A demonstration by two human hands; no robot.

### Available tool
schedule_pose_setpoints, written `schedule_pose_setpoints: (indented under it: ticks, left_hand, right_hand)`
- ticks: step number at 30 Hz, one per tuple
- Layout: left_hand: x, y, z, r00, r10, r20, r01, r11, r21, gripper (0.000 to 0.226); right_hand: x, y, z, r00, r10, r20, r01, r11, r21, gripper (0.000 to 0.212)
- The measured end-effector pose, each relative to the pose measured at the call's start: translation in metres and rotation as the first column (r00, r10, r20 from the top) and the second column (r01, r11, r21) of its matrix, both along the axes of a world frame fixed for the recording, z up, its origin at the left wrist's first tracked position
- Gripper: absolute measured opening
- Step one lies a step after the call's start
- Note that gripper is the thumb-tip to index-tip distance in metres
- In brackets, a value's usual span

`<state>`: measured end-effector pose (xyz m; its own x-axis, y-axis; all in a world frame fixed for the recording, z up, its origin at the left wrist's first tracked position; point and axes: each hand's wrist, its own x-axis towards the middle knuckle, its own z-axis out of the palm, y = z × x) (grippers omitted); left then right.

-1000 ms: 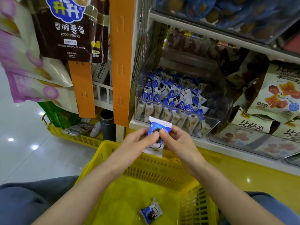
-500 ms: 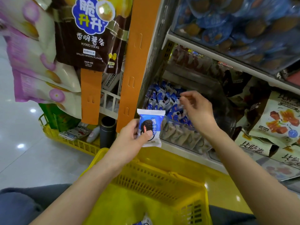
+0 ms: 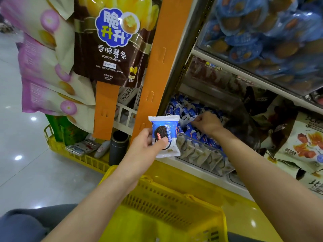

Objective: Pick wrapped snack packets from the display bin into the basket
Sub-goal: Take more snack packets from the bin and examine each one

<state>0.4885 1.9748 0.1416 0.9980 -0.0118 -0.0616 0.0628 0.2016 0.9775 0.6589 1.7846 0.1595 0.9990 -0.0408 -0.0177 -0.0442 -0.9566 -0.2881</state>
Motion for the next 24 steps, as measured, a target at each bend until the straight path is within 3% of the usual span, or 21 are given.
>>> schedule_pose_setpoints:
  ticks: [5, 8, 10, 13, 19, 24]
  left_hand:
    - [-0.002, -0.001, 0.000, 0.999, 0.019, -0.031, -0.020, 0.999, -0.048, 0.025]
    - [-0.004, -0.003, -0.001, 0.999, 0.026, -0.028, -0.027, 0.997, -0.065, 0.026]
    - [-0.006, -0.004, -0.001, 0.999, 0.028, -0.019, -0.029, 0.997, -0.071, 0.029]
    - [-0.010, -0.005, 0.000, 0.999, 0.037, 0.014, -0.036, 0.997, -0.070, 0.025]
    - [-0.018, -0.010, -0.004, 0.999, 0.051, -0.005, -0.051, 0.997, -0.050, 0.023]
    - [-0.027, -0.009, -0.009, 0.997, 0.033, -0.066, -0.038, 0.997, -0.066, 0.040]
  right_hand:
    - [-0.019, -0.005, 0.010, 0.981, -0.039, 0.191, 0.011, 0.989, 0.147, 0.012]
    - [-0.041, -0.007, 0.030, 0.894, -0.041, 0.447, -0.095, 0.956, 0.276, 0.009]
    - [-0.056, -0.003, 0.045, 0.862, -0.088, 0.499, -0.117, 0.924, 0.364, 0.007]
    - [-0.085, 0.004, 0.055, 0.899, -0.048, 0.436, -0.201, 0.838, 0.507, 0.014]
    - [-0.141, 0.022, 0.029, 0.946, 0.120, 0.302, -0.271, 0.804, 0.529, 0.015]
    - [-0.162, 0.037, 0.019, 0.982, 0.126, 0.143, -0.190, 0.706, 0.682, 0.013]
